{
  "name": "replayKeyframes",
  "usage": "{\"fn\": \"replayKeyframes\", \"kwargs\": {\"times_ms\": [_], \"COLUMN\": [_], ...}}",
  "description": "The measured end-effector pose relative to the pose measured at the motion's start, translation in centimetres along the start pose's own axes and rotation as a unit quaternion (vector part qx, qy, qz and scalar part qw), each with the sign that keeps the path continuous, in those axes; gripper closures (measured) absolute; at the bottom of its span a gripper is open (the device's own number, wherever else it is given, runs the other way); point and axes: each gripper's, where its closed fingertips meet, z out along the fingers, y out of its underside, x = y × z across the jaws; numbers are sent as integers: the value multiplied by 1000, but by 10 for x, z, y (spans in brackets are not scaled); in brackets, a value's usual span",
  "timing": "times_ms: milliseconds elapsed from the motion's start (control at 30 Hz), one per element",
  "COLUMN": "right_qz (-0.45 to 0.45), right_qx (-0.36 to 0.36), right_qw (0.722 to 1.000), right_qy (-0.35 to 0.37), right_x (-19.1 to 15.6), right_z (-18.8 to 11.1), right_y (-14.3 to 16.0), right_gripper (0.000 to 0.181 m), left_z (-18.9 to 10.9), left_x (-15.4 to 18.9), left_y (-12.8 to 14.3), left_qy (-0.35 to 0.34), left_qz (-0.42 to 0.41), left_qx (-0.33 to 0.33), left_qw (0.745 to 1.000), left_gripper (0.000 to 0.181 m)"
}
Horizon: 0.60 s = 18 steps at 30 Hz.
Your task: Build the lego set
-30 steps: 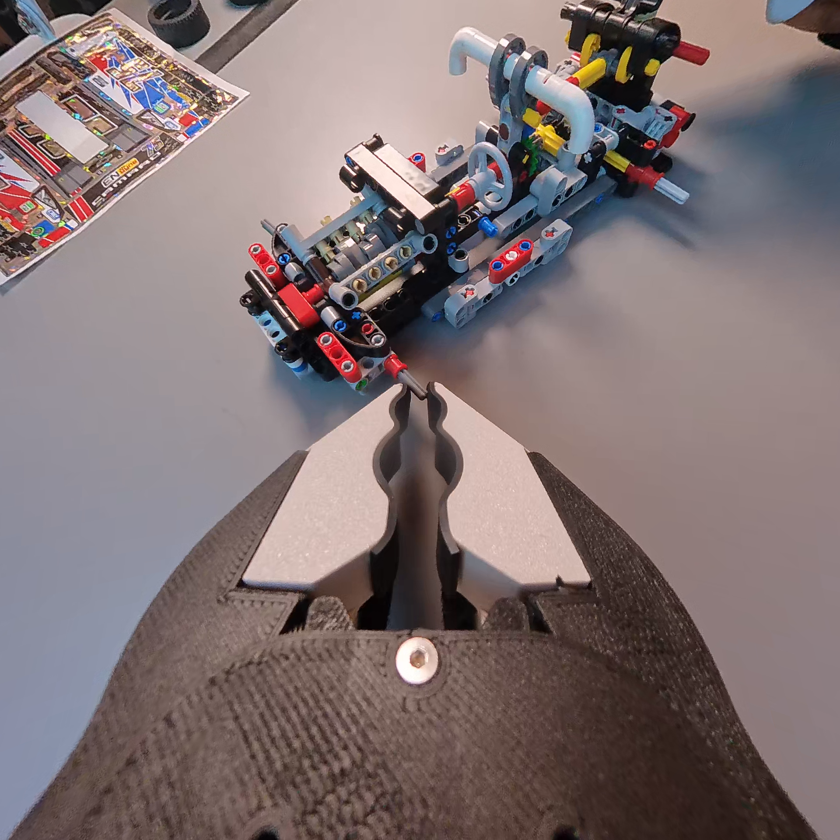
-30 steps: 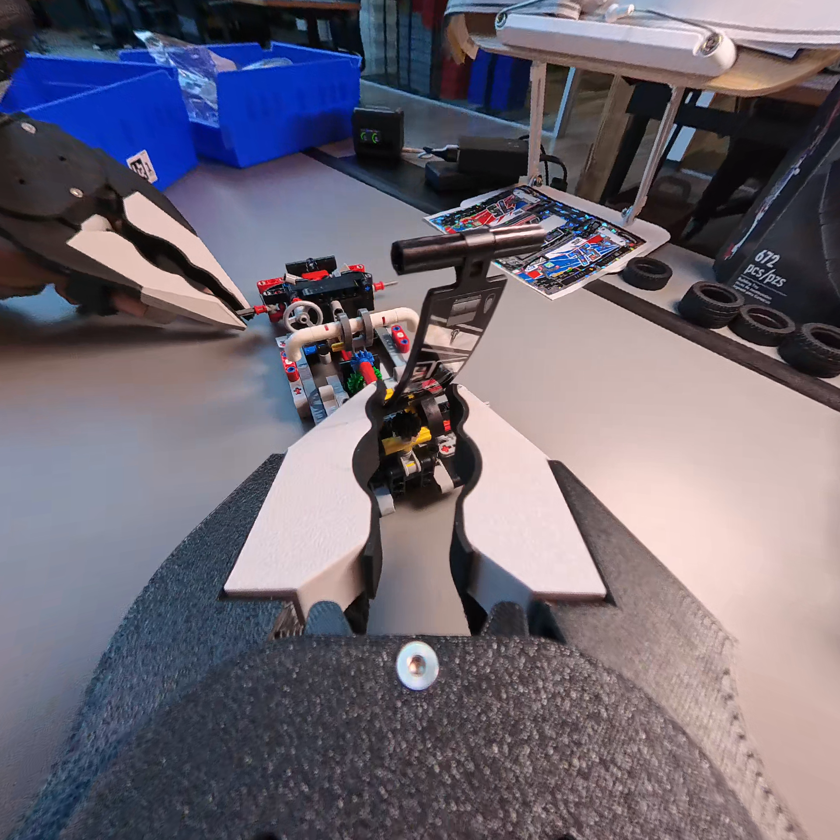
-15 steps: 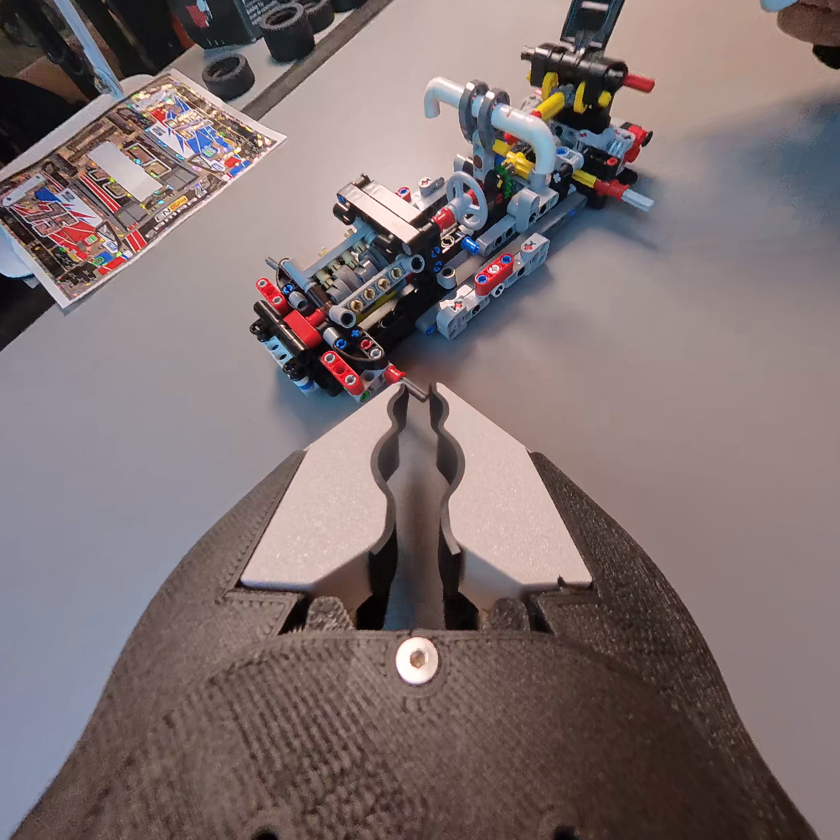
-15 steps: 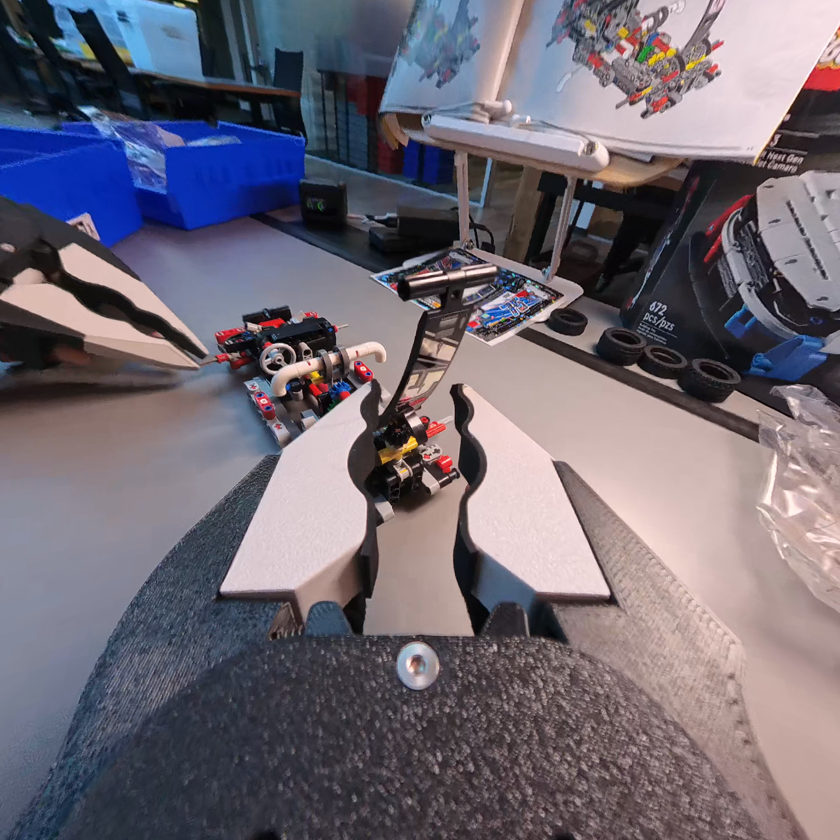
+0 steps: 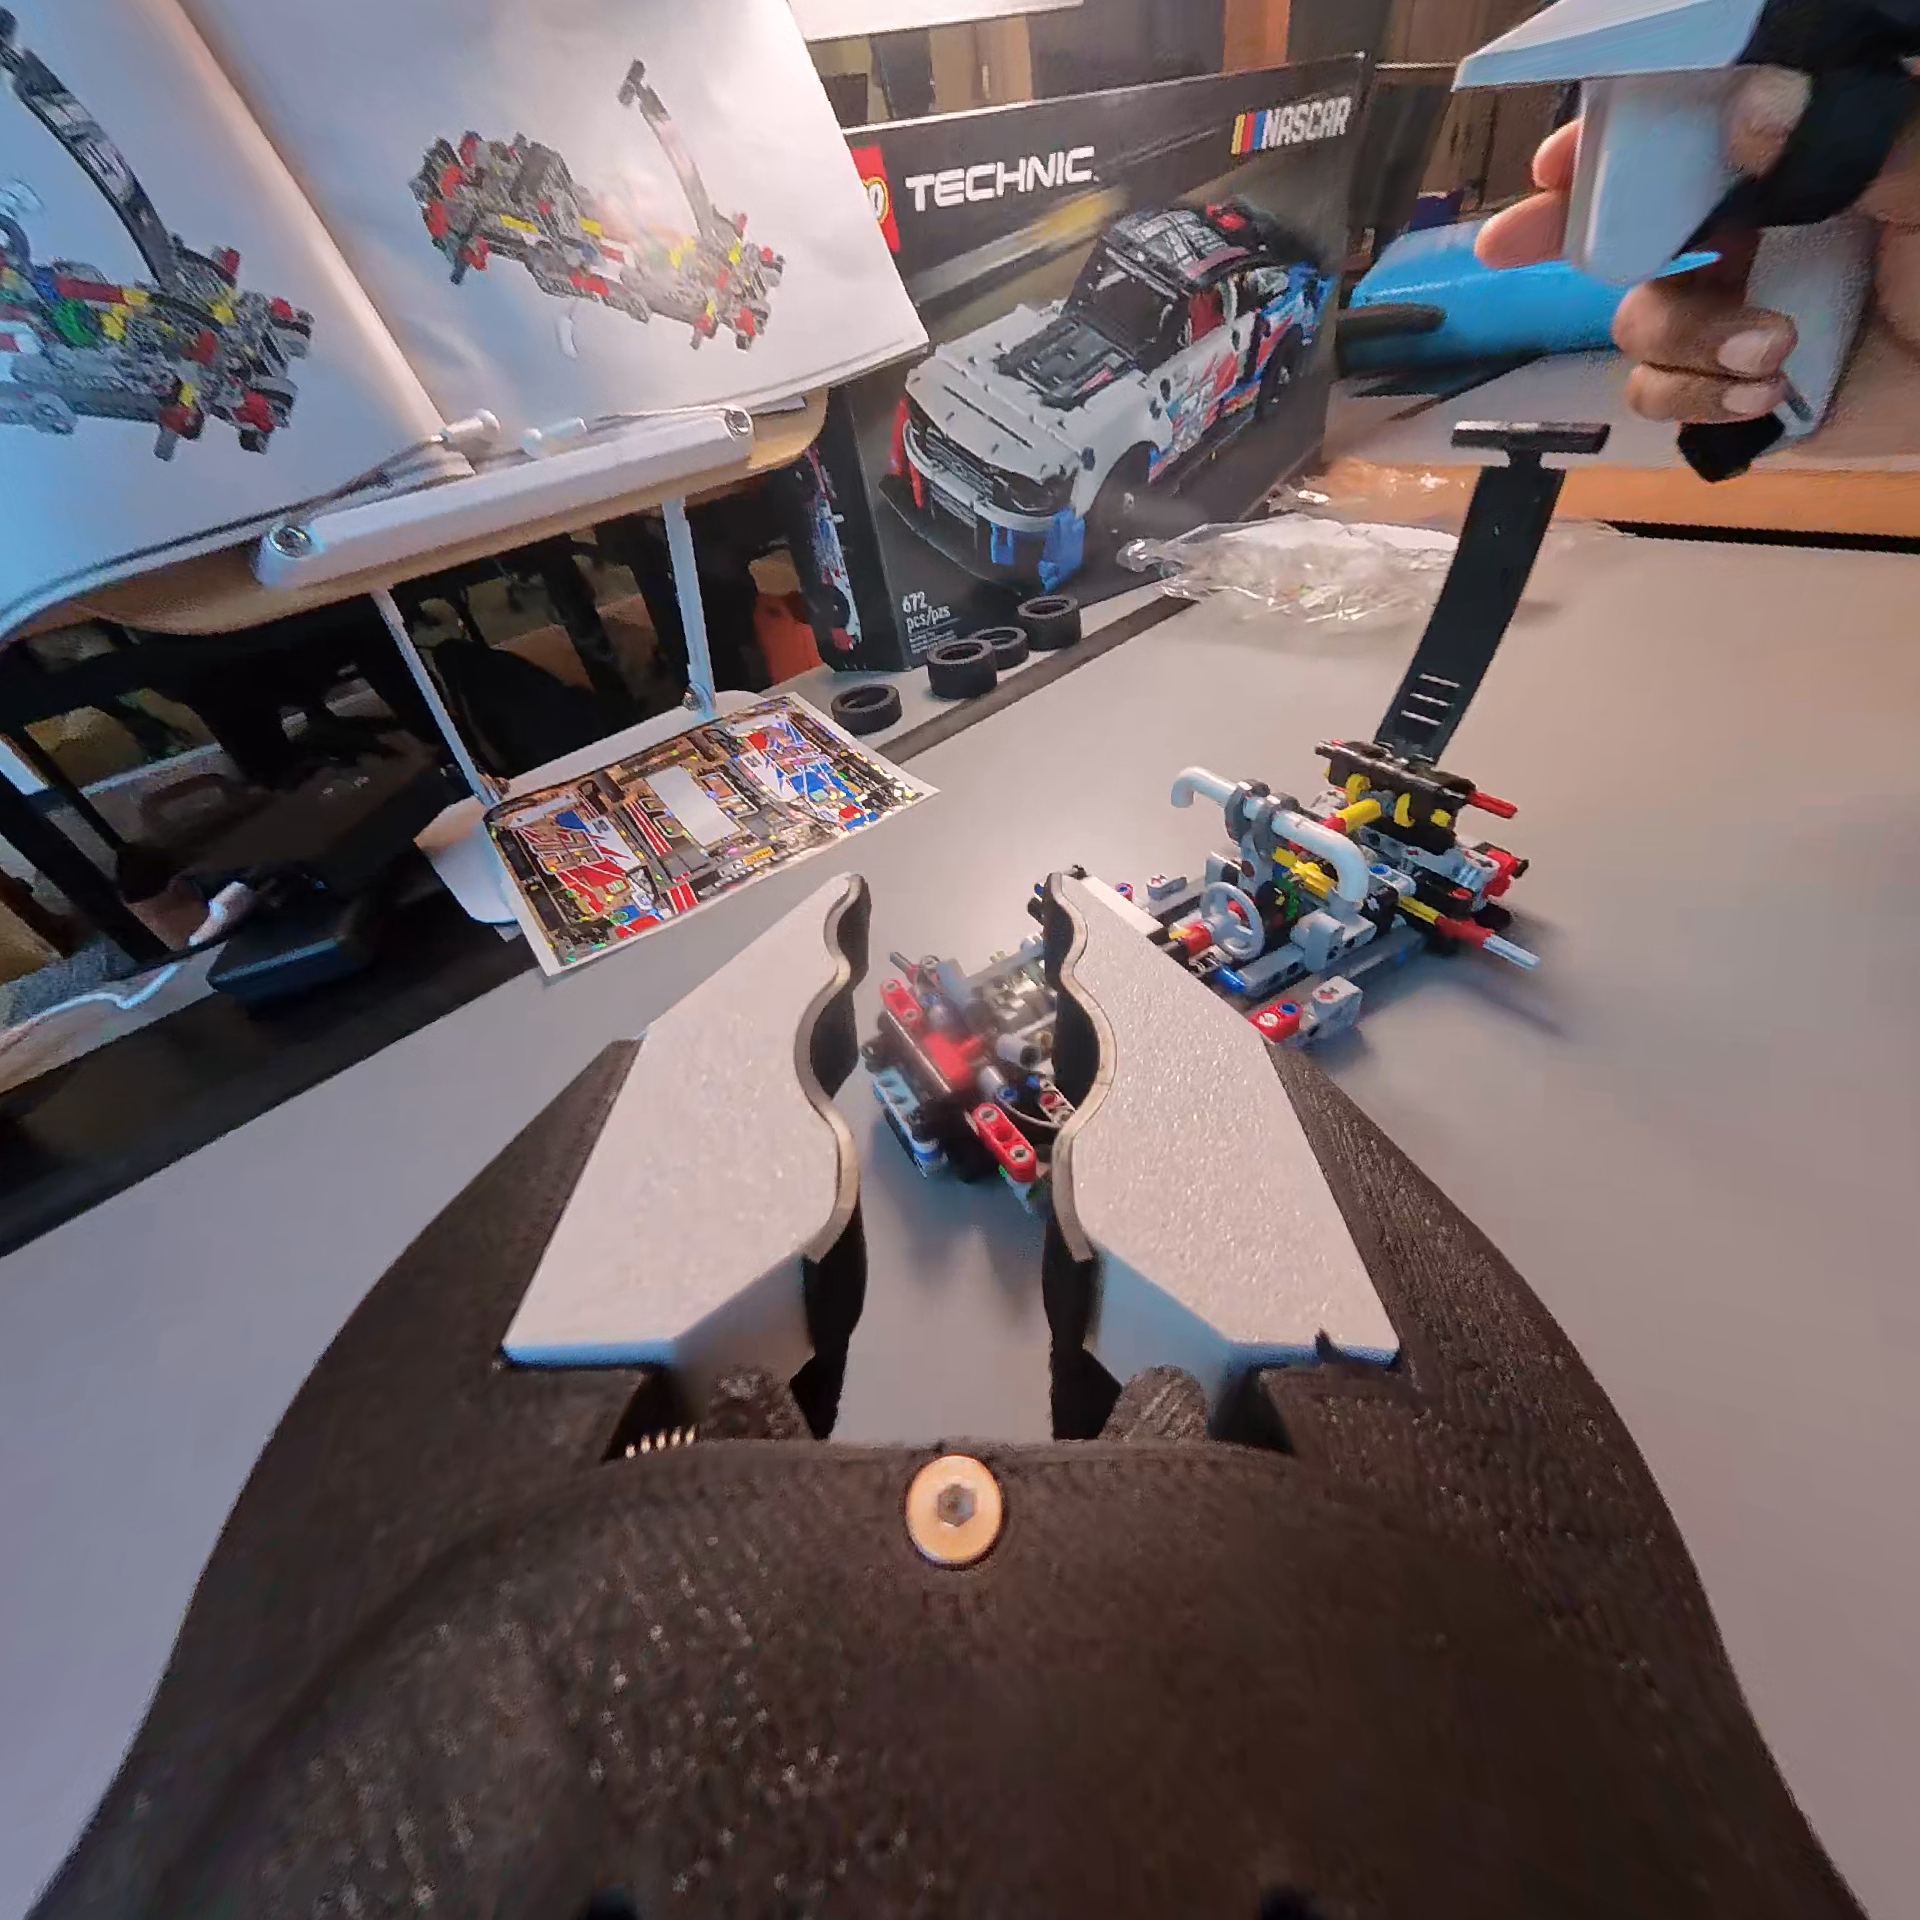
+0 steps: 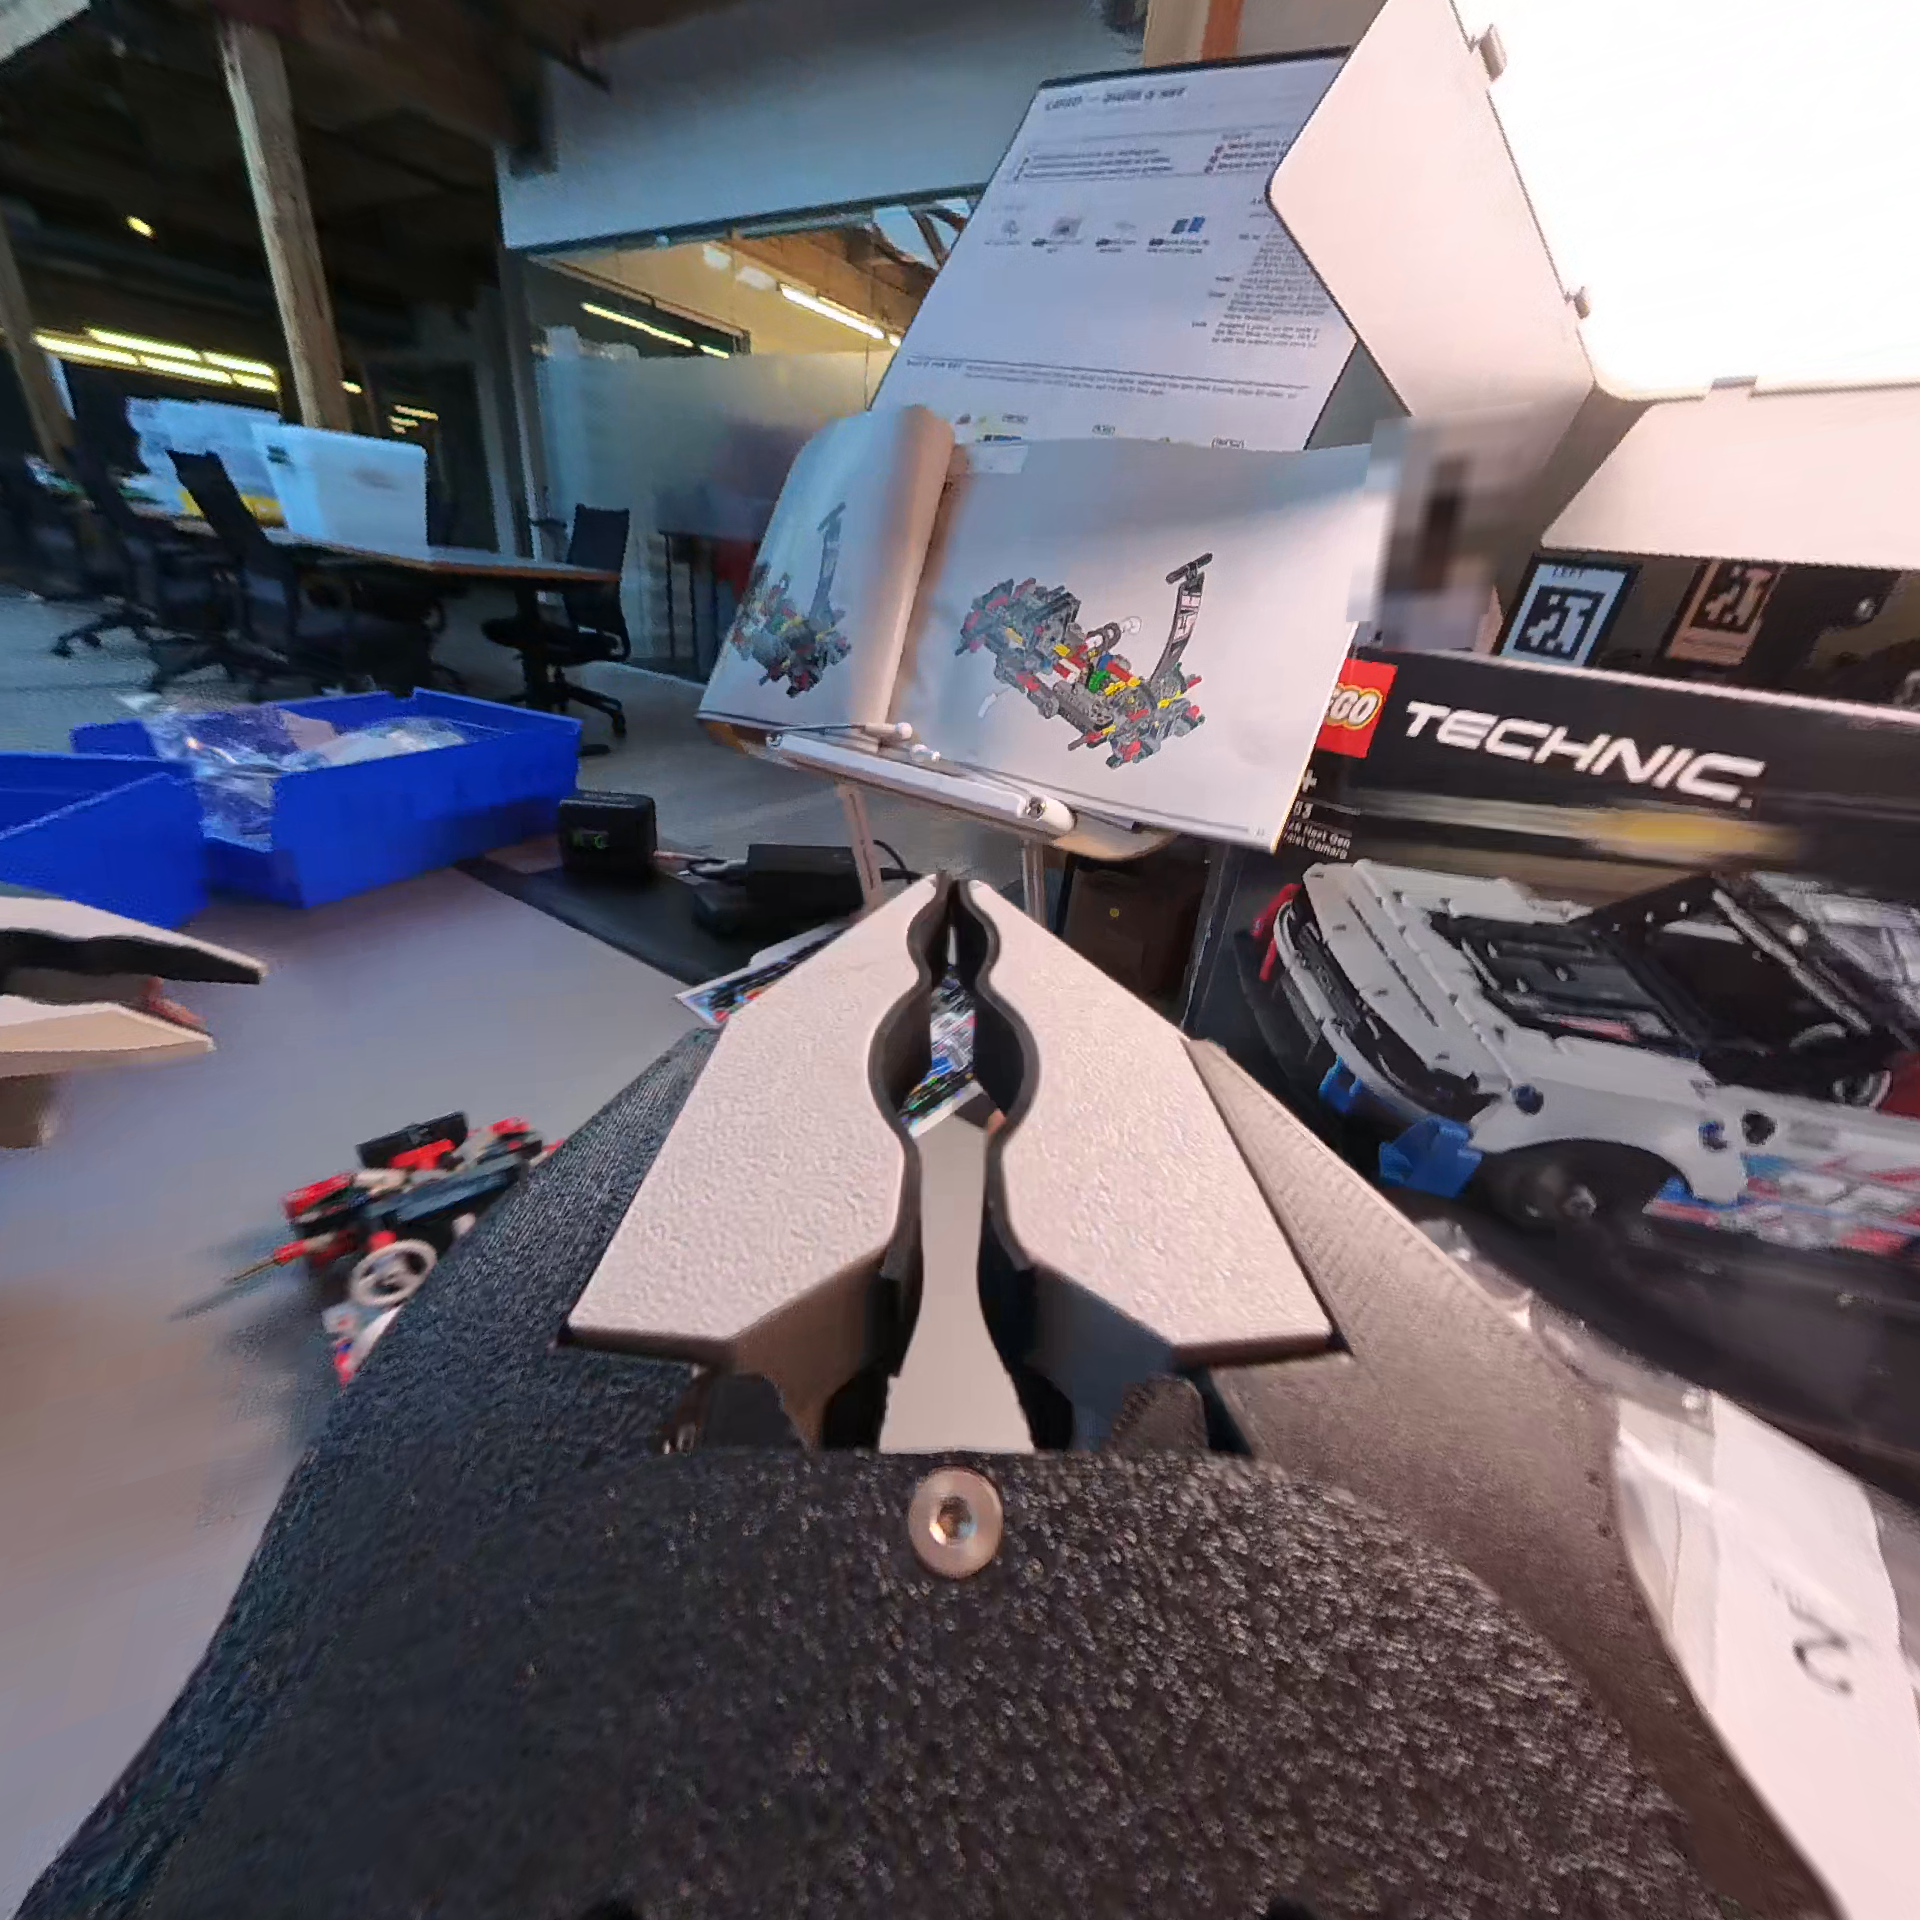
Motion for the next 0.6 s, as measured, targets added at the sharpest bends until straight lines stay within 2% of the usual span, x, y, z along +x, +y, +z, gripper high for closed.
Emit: {"fn": "replayKeyframes", "kwargs": {"times_ms": [67, 133, 200, 233, 333, 367, 433, 500, 533, 600], "right_qz": [-35, -55, -88, -117, -220, -248, -301, -329, -333, -396], "right_qx": [-9, -41, -65, -87, -179, -196, -218, -234, -250, -262], "right_qw": [999, 995, 991, 986, 955, 944, 923, 906, 899, 869], "right_qy": [-25, -68, -79, -80, -87, -91, -101, -125, -139, -139], "right_x": [5, 1, 4, 7, 13, 12, 9, 2, -3, -5], "right_z": [38, 82, 128, 152, 216, 233, 261, 280, 286, 296], "right_y": [-5, 0, 7, 16, 52, 58, 67, 77, 84, 93], "right_gripper": [181, 181, 181, 181, 160, 159, 159, 158, 154, 151], "left_z": [8, 20, 35, 45, 86, 101, 134, 163, 172, 181], "left_x": [-9, -18, -30, -39, -80, -96, -126, -157, -171, -195], "left_y": [-10, -20, -36, -45, -76, -86, -95, -89, -83, -71], "left_qy": [-10, -14, -19, -25, -54, -61, -59, -62, -66, -82], "left_qz": [5, 4, 7, 10, 34, 47, 74, 93, 100, 104], "left_qx": [4, -3, -4, -8, -24, -29, -54, -96, -118, -144], "left_qw": [1000, 1000, 1000, 1000, 998, 997, 994, 989, 986, 981], "left_gripper": [156, 163, 166, 166, 164, 165, 165, 164, 163, 163]}}
